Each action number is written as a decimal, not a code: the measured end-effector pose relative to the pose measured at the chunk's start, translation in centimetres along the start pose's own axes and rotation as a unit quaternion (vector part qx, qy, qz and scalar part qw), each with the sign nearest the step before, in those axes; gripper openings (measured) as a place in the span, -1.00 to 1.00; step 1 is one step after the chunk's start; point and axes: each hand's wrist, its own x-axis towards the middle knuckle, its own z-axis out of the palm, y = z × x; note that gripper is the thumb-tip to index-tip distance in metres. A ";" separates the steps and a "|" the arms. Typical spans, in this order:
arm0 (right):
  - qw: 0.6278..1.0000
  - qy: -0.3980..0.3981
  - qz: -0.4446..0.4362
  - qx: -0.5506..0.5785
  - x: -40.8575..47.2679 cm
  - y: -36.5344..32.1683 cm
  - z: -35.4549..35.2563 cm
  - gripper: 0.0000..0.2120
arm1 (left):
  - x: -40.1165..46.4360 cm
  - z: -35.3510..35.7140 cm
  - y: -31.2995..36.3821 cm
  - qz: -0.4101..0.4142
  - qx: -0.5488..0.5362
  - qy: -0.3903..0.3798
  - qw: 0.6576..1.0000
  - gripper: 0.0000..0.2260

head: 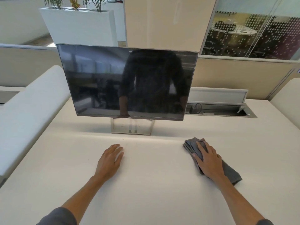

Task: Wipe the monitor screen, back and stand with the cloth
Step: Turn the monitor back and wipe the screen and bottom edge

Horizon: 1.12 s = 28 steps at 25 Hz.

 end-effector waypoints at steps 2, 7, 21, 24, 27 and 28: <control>0.998 0.048 -0.010 0.025 0.1 -0.5 0.0 -0.47 | -0.6 0.3 0.1 0.011 0.010 0.004 1.000 -0.64; 0.978 0.126 -0.067 0.155 1.0 -3.0 -1.8 -0.46 | -1.1 0.5 1.2 -0.043 0.002 0.019 0.999 -0.67; 0.722 -0.128 0.091 0.674 -0.9 -20.7 -5.3 -0.65 | -2.4 0.8 10.3 0.080 -0.115 -0.013 0.990 -0.50; 0.677 -0.155 0.093 0.714 -1.3 -24.2 -5.1 -0.67 | -2.5 -0.4 9.5 0.063 -0.161 -0.032 0.984 -0.55; 0.735 -0.135 0.062 0.661 -1.0 -27.0 -4.9 -0.75 | -1.5 -2.5 5.5 0.114 -0.146 -0.038 0.982 -0.57; 0.770 -0.116 0.049 0.626 -0.8 -27.9 -4.7 -0.75 | -1.0 -3.2 3.8 0.132 -0.133 -0.042 0.981 -0.54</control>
